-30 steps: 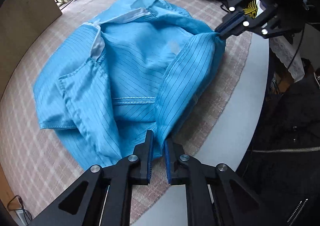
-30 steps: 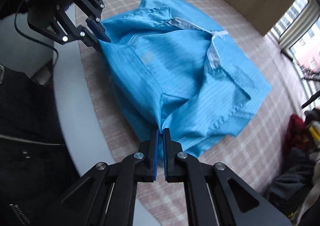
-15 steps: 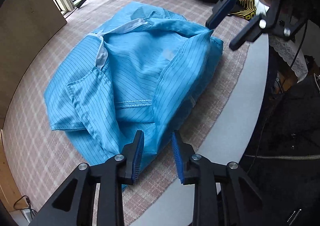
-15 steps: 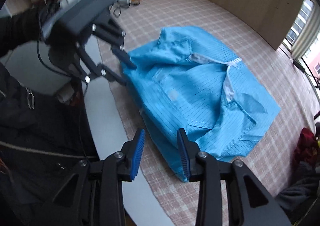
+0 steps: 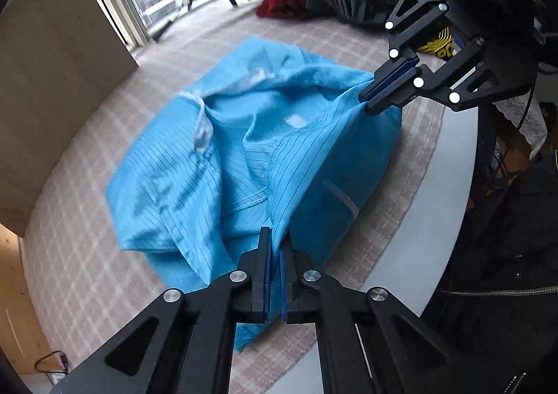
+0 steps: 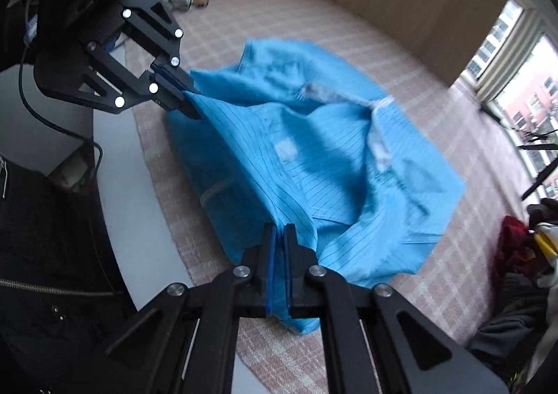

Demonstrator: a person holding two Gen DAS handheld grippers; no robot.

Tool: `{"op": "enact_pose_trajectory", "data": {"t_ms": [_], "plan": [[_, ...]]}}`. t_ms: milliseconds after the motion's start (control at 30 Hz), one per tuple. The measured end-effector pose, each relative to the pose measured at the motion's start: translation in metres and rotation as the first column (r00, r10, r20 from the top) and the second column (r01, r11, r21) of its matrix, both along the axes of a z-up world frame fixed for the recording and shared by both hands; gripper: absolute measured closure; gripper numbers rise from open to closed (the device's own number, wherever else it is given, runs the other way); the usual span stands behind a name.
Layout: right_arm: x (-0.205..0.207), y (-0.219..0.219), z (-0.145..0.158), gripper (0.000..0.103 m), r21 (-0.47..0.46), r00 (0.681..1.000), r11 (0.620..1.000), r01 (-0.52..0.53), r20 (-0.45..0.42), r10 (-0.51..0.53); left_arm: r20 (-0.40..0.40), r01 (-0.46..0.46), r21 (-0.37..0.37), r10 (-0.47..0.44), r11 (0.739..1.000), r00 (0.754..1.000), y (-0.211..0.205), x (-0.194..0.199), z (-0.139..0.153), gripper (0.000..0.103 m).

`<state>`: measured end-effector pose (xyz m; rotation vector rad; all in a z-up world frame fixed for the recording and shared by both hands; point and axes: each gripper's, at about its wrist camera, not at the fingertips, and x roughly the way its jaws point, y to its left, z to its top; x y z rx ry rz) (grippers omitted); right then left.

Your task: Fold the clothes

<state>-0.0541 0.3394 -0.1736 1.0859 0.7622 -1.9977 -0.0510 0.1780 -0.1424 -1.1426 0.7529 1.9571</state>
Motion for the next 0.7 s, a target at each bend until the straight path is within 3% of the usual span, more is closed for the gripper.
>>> {"op": "enact_pose_trajectory", "data": {"t_ms": [133, 267, 400, 500, 600, 633, 700], "plan": [[0.012, -0.002, -0.007, 0.1, 0.026, 0.991, 0.998, 0.051, -0.121, -0.048, -0.011, -0.003, 0.015, 0.003, 1.0, 1.0, 0.001, 0.003, -0.007, 0.1], [0.016, -0.01, -0.04, 0.1, 0.113, 0.994, 0.993, 0.038, -0.107, -0.026, 0.035, 0.02, -0.035, -0.019, 0.999, 0.999, 0.009, 0.002, -0.041, 0.1], [0.024, -0.014, -0.062, 0.099, 0.161, 0.999, 0.987, -0.017, -0.027, 0.021, 0.096, 0.028, -0.057, -0.022, 0.998, 0.995, 0.011, 0.0, -0.063, 0.095], [0.02, -0.008, -0.048, 0.098, 0.143, 0.995, 0.989, -0.046, 0.09, 0.033, 0.135, 0.007, -0.047, -0.001, 0.999, 0.991, 0.005, -0.005, -0.052, 0.092], [0.015, 0.003, -0.022, 0.083, 0.082, 0.977, 0.995, -0.051, 0.209, 0.033, 0.168, -0.014, -0.019, 0.017, 1.0, 0.986, -0.005, -0.006, -0.027, 0.088], [0.013, 0.009, -0.01, 0.073, 0.037, 0.969, 0.998, -0.049, 0.244, 0.039, 0.176, -0.021, 0.001, 0.021, 1.0, 0.984, -0.009, -0.006, -0.016, 0.085], [0.008, 0.023, 0.016, 0.065, -0.081, 0.952, 0.996, -0.031, 0.3, 0.054, 0.186, -0.038, 0.05, 0.028, 0.998, 0.982, -0.019, -0.007, 0.009, 0.075]]}}
